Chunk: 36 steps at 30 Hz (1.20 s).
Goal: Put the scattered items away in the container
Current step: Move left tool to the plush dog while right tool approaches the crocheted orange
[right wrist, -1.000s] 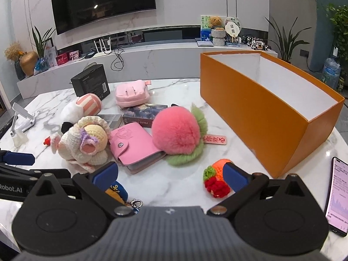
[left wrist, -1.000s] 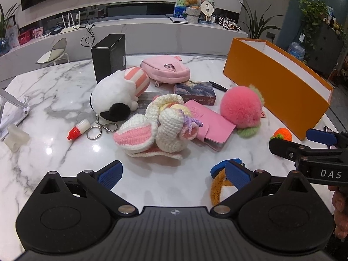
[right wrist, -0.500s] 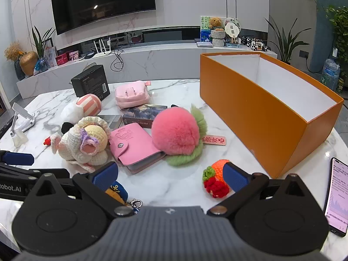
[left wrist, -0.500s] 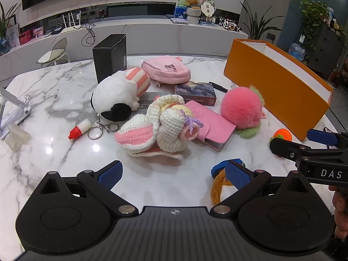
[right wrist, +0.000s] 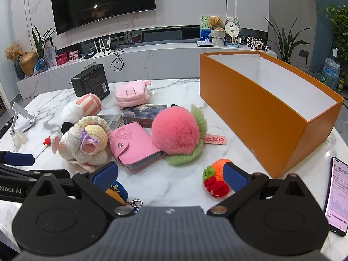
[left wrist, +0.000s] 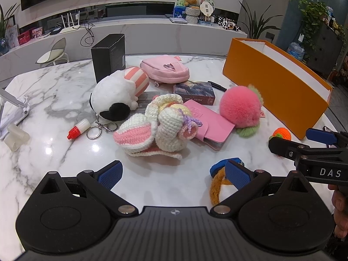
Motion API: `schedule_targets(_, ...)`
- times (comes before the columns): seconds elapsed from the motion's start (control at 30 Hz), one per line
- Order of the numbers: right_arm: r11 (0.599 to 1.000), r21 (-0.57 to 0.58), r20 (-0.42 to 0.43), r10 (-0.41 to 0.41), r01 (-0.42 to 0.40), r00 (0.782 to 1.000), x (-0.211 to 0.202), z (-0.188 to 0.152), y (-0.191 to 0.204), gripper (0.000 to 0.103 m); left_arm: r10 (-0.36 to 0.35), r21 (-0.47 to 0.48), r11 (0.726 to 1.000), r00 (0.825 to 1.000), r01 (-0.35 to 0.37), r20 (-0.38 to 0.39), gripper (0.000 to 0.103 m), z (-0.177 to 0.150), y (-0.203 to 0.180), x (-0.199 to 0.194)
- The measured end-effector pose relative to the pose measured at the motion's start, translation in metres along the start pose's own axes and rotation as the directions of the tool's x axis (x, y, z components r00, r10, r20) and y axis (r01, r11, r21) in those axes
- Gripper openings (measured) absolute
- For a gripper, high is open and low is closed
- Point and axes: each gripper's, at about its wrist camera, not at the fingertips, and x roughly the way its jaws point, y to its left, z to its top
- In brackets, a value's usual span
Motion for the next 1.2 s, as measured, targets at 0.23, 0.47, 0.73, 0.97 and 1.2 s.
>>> schedule_targets(0.23, 1.0, -0.003, -0.002, 0.008, -0.008, 1.0, 0.0016, 0.0001, -0.0001, 0.103, -0.003, 0.003, 1.0, 1.0, 0.003, 0.001, 0.103, 0.0002, 0.0, 0.0003)
schedule_targets(0.47, 1.0, -0.002, -0.006, 0.006, -0.006, 1.0, 0.0019, -0.0002, 0.0021, 0.103, -0.004, 0.006, 1.0, 1.0, 0.004, 0.003, 0.103, 0.0, -0.0008, -0.0002)
schedule_targets(0.73, 1.0, -0.005, -0.005, 0.004, -0.004, 1.0, 0.0024, -0.0001, 0.0043, 0.103, -0.004, 0.009, 1.0, 1.0, 0.004, 0.001, 0.103, 0.0003, -0.0017, -0.0001)
schedule_targets(0.97, 1.0, -0.004, -0.007, 0.003, -0.003, 1.0, 0.0029, 0.0004, 0.0039, 0.103, -0.006, 0.01, 1.0, 1.0, 0.006, 0.001, 0.103, -0.0001, -0.0026, -0.0002)
schedule_targets(1.2, 1.0, -0.002, -0.01, 0.005, -0.005, 1.0, 0.0038, 0.0007, 0.0012, 0.103, -0.008, 0.012, 1.0, 1.0, 0.008, 0.002, 0.103, -0.0002, -0.0036, 0.0002)
